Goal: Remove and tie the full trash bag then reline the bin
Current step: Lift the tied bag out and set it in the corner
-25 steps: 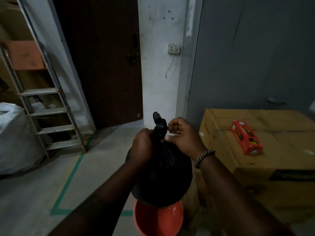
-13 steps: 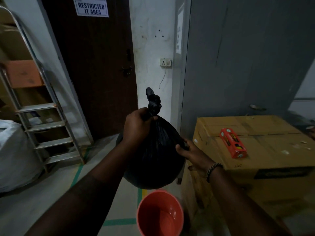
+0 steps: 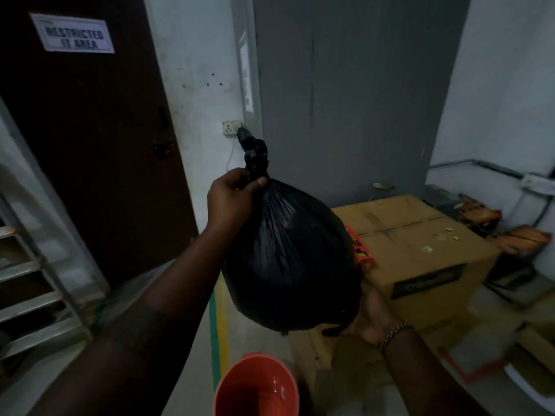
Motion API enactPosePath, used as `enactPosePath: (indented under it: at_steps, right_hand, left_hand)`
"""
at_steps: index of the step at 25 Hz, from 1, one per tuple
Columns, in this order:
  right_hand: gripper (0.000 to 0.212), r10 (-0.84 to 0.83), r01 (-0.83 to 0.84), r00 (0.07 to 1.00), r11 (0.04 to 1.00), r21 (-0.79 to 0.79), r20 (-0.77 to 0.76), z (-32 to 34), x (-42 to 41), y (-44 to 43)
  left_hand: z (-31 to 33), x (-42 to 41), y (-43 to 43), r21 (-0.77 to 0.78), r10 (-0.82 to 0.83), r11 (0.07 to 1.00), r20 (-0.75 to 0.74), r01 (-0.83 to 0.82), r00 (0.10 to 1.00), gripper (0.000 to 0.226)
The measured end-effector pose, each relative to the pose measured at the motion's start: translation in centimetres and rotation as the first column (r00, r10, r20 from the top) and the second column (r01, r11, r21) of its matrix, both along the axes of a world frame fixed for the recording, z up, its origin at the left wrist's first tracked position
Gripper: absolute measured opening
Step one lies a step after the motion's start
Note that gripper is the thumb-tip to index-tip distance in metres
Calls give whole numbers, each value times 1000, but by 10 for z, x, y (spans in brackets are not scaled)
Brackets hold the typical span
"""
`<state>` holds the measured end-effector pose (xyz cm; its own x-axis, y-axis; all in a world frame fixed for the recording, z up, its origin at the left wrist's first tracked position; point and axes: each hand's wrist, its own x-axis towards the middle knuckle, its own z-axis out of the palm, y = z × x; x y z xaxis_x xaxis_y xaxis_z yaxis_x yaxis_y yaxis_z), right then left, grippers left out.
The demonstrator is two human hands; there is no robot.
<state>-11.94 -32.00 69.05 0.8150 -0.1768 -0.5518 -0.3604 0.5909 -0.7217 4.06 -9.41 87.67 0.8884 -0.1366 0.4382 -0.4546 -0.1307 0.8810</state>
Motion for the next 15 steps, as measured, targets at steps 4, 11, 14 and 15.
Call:
enactPosePath:
  at_steps: [4,11,14,15]
  right_hand:
    - [85,-177,148,970,974,171,167,20,-30,-43]
    - [79,-369,330,900,925,190,231,23,-86,-168]
    - [76,-414,355,872,903,243,263,16,-115,-230]
    - [78,-437,376,857,892,250,272,15,-127,-252]
  left_hand:
    - [7,-12,-57,-78,-85,994,-29,83,996,23]
    - [18,-50,-202,17,-243,970,6,243,970,32]
    - [14,-71,-275,159,-317,937,21,310,948,39]
    - [12,-81,-302,181,-370,915,23,360,929,32]
